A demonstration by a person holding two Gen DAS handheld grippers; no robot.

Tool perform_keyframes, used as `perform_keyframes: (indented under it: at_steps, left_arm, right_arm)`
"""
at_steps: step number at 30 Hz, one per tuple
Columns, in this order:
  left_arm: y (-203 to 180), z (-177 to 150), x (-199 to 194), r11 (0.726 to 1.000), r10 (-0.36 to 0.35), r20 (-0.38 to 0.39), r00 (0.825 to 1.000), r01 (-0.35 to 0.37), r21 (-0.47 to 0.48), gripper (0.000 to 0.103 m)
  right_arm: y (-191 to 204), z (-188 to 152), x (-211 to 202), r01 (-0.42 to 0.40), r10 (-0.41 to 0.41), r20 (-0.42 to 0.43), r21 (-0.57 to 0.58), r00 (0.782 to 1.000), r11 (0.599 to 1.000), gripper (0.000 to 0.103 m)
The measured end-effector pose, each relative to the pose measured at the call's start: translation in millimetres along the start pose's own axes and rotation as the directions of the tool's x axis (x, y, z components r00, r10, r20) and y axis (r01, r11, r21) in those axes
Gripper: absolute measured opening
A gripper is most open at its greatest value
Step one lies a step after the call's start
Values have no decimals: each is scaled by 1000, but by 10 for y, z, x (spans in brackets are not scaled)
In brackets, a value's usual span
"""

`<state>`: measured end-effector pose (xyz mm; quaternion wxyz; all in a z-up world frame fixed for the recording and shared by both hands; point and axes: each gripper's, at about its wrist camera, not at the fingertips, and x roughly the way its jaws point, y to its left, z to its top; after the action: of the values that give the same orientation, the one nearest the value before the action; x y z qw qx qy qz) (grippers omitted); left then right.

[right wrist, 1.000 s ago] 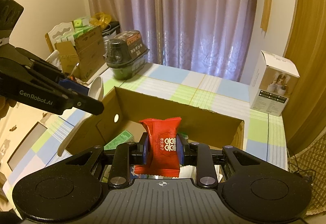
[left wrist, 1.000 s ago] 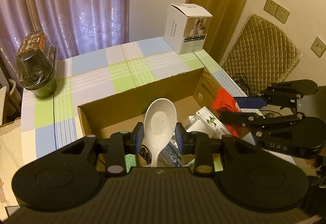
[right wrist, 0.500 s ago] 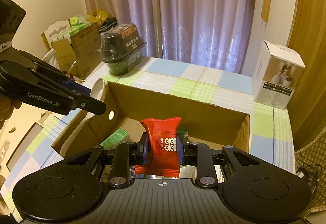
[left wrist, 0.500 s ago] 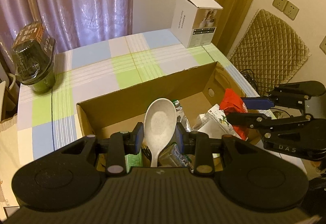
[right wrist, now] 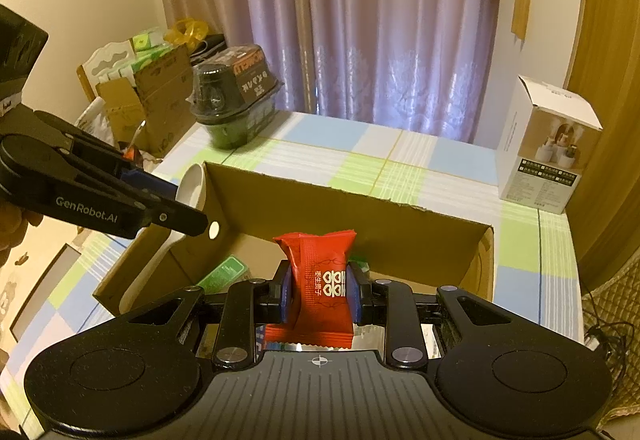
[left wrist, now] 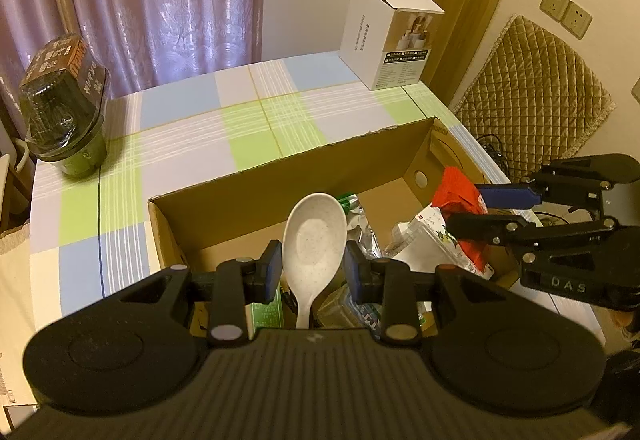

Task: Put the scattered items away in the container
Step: 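Lift and carry the spoon and red packet over the cardboard box with both tools, then lower the spoon and red packet into the box and open both tools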

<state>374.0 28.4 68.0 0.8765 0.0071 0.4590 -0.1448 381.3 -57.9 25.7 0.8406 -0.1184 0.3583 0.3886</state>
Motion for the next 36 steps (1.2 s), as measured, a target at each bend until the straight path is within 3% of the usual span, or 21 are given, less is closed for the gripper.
perform_keyframes:
  at_steps: [21, 22, 24, 36]
  left_arm:
    - [88, 26, 124, 1000, -3, -4, 1000, 3, -28, 28]
    - [97, 27, 127, 999, 2, -4, 1000, -2, -33, 33]
    - [117, 21, 122, 999, 17, 1, 1000, -17, -37, 53]
    - [258, -125, 107, 997, 30, -6, 1000, -30, -69, 56]
  right_arm:
    - [-9, 52, 100, 3, -3, 3, 19, 1000, 1000, 30]
    - [-10, 55, 104, 2, -2, 4, 22, 1000, 1000, 30]
    - [-10, 59, 110, 1, -1, 6, 26, 1000, 1000, 30]
    - [-23, 25, 155, -3, 3, -3, 56, 1000, 998, 30]
